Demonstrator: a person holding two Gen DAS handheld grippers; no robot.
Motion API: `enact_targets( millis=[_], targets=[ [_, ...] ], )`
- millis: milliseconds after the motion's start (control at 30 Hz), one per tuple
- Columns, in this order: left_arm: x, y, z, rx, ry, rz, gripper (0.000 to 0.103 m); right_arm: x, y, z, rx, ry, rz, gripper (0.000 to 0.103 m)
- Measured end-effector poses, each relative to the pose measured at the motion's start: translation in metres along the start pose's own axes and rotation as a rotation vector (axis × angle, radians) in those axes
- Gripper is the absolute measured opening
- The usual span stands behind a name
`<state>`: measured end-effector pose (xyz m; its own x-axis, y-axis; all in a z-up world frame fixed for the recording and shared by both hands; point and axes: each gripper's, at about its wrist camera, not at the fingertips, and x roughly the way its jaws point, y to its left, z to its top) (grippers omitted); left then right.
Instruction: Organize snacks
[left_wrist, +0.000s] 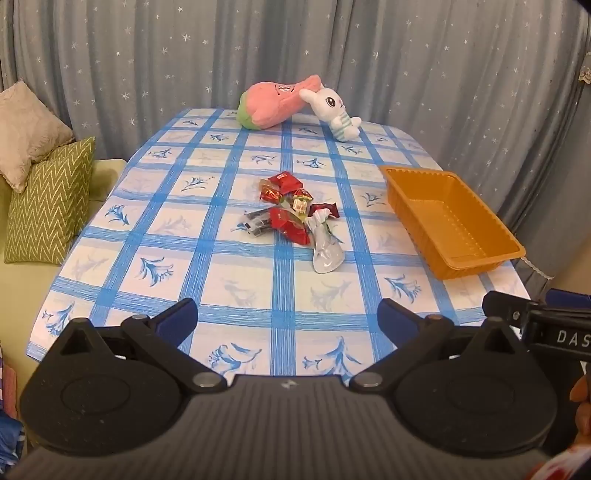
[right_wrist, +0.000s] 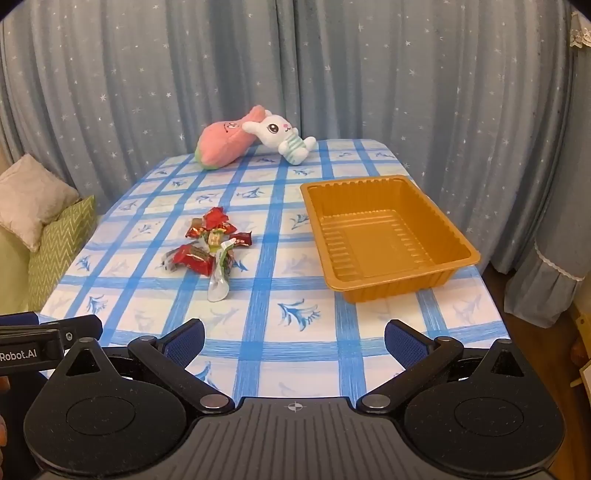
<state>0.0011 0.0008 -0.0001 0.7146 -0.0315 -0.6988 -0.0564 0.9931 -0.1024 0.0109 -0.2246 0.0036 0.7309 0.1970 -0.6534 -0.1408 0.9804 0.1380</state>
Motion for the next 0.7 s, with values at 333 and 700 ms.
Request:
enact_targets(
  millis=[333, 700],
  targets=[
    [0.002, -0.001, -0.004, 0.022, -0.011, 0.001, 0.102, -0.001, 0.0, -0.001, -0.003, 0.003, -0.009, 0.103],
    [0.001, -0.003, -0.002, 0.019, -0.012, -0.004, 0.102, 0.002, -0.002, -0.001, 0.0, 0.004, -0.01, 0.103]
  ],
)
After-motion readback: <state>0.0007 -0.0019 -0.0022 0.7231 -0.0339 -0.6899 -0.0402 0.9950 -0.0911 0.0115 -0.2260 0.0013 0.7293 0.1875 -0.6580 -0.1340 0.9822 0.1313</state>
